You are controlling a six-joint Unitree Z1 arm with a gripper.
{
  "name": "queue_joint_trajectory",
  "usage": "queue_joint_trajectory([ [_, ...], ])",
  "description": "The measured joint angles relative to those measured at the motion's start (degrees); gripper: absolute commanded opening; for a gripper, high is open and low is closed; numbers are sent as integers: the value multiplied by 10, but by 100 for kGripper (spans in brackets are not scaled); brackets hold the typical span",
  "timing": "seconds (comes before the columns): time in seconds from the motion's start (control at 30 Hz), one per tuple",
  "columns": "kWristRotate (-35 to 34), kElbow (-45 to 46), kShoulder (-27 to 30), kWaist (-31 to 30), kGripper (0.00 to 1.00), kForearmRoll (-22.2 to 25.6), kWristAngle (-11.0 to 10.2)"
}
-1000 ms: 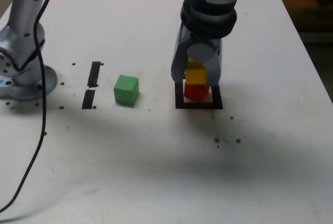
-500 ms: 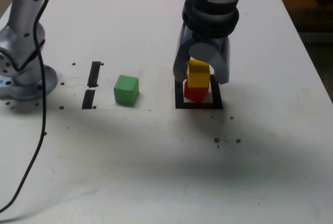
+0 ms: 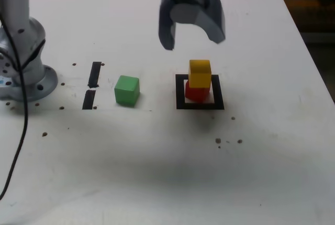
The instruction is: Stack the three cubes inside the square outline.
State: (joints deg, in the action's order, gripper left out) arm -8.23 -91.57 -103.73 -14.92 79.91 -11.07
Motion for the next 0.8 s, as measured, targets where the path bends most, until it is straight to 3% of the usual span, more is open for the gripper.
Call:
queue_joint_trajectory([
  [0.2, -14, 38, 19, 0, 92, 0, -21],
  [0.43, -38, 77, 20, 0, 98, 1, -29],
  [0.63, -44, 79, 36, 2, 100, 32, -34],
  [0.8, -45, 82, 36, 2, 98, 53, -14],
])
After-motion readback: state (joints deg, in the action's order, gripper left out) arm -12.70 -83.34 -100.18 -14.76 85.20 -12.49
